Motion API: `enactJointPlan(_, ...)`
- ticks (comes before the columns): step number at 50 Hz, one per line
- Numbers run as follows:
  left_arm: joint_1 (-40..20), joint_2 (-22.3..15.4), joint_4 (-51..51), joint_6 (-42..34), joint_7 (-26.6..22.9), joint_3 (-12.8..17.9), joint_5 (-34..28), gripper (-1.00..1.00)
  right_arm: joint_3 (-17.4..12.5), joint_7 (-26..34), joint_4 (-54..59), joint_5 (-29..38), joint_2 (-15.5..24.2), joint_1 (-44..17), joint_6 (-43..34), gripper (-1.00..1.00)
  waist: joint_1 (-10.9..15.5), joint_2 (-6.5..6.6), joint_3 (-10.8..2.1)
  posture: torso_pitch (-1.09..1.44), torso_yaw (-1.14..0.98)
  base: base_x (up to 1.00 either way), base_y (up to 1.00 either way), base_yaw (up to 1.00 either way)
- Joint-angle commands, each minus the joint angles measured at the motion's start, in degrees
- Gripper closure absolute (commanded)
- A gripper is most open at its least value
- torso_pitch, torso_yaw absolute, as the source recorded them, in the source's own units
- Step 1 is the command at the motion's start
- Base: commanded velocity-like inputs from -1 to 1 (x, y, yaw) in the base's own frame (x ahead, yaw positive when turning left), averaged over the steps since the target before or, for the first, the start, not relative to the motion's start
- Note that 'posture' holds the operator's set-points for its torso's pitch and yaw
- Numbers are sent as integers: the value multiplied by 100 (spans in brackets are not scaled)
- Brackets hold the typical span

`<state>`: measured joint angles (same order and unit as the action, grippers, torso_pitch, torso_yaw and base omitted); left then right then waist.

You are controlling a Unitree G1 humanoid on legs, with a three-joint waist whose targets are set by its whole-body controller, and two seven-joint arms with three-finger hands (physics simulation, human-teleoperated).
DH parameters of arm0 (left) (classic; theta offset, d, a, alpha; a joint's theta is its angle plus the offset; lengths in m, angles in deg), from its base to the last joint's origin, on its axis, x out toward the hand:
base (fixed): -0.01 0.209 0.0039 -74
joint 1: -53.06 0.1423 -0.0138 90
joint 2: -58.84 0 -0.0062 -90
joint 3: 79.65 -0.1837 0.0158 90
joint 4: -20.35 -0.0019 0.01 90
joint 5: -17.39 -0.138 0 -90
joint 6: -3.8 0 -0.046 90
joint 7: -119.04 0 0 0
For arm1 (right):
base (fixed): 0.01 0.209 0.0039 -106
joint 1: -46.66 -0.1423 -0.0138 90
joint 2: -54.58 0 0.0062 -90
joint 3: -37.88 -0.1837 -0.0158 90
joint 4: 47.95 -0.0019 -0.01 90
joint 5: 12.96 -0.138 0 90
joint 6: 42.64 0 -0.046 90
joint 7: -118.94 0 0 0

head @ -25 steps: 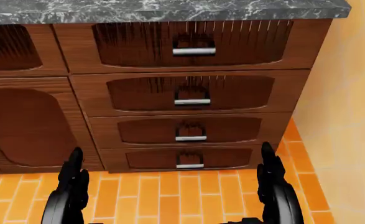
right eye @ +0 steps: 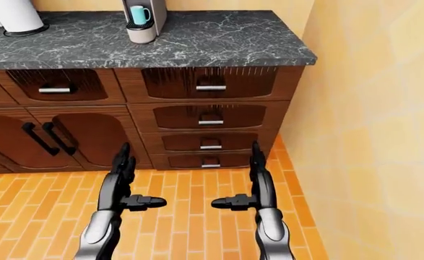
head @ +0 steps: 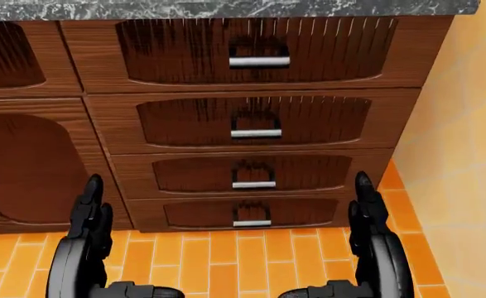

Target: Press the button on the coffee machine to serve coffee.

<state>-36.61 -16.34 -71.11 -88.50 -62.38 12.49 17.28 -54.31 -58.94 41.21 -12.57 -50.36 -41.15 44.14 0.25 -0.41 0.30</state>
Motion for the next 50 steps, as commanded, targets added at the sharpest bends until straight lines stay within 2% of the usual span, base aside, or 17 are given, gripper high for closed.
enactJointPlan(1, -138, -19, 328, 10, 15, 21, -6, -100, -1, -24, -332, 33, 17, -91, 63, -100, -2, 2, -107, 0, 0, 0, 0, 0)
enactJointPlan(4, -235, -12, 728, -461, 7, 31, 76, -100, -37, 8, -743, 49, 49, -65, -289, -100, -5, 5, -105, 0, 0, 0, 0, 0)
enactJointPlan(8, -516, -46, 772, -708, 89, 78, 73, -100, -80, 12, -925, 97, 65, -141, -639, -100, 1, 1, -83, 0, 0, 0, 0, 0)
enactJointPlan(14, -872, -156, 1132, -1427, 122, 211, 200, -100, -175, 16, -1670, 210, 157, -454, -1675, -100, -5, 1, -87, 0, 0, 0, 0, 0)
enactJointPlan(17, -1164, -225, 1136, -1692, 160, 300, 293, -100, -269, 67, -1650, 231, 214, -609, -1829, -100, -2, 4, -71, 0, 0, 0, 0, 0)
enactJointPlan(21, -1419, -304, 1167, -1982, 233, 381, 402, -100, -355, 114, -2055, 456, 382, -989, -2795, -100, 5, -8, -75, 0, 0, 0, 0, 0)
enactJointPlan(26, -1806, -458, 1341, -2599, 400, 517, 593, -100, -439, 204, -2328, 671, 534, -1486, -3543, -100, 11, -5, -67, 0, 0, 0, 0, 0)
enactJointPlan(34, -2418, -768, 1212, -2979, 416, 671, 719, -100, -534, 267, -2350, 386, 582, -2032, -3994, -100, 4, 9, -68, 0, 0, 0, 0, 0)
enactJointPlan(40, -2888, -1052, 1086, -3217, 419, 836, 859, -100, -529, 273, -2471, 322, 740, -2411, -4457, -100, 15, 28, -57, 0, 0, 0, 0, 0)
enactJointPlan(41, -2988, -1099, 1012, -3234, 437, 856, 868, -100, -621, 227, -2515, 265, 749, -2572, -4603, -100, 13, 31, -55, 0, 0, 0, 0, 0)
enactJointPlan(46, -3253, -1219, 1034, -3512, 528, 894, 980, -100, -677, 162, -2553, 156, 936, -2998, -5128, -100, 15, 35, -45, 0, 0, 0, 0, 0)
enactJointPlan(50, -3438, -1310, 986, -3646, 596, 962, 1127, -100, -673, 80, -2339, 115, 988, -3187, -5167, -100, 16, 35, -42, 0, 0, 0, 0, 0)
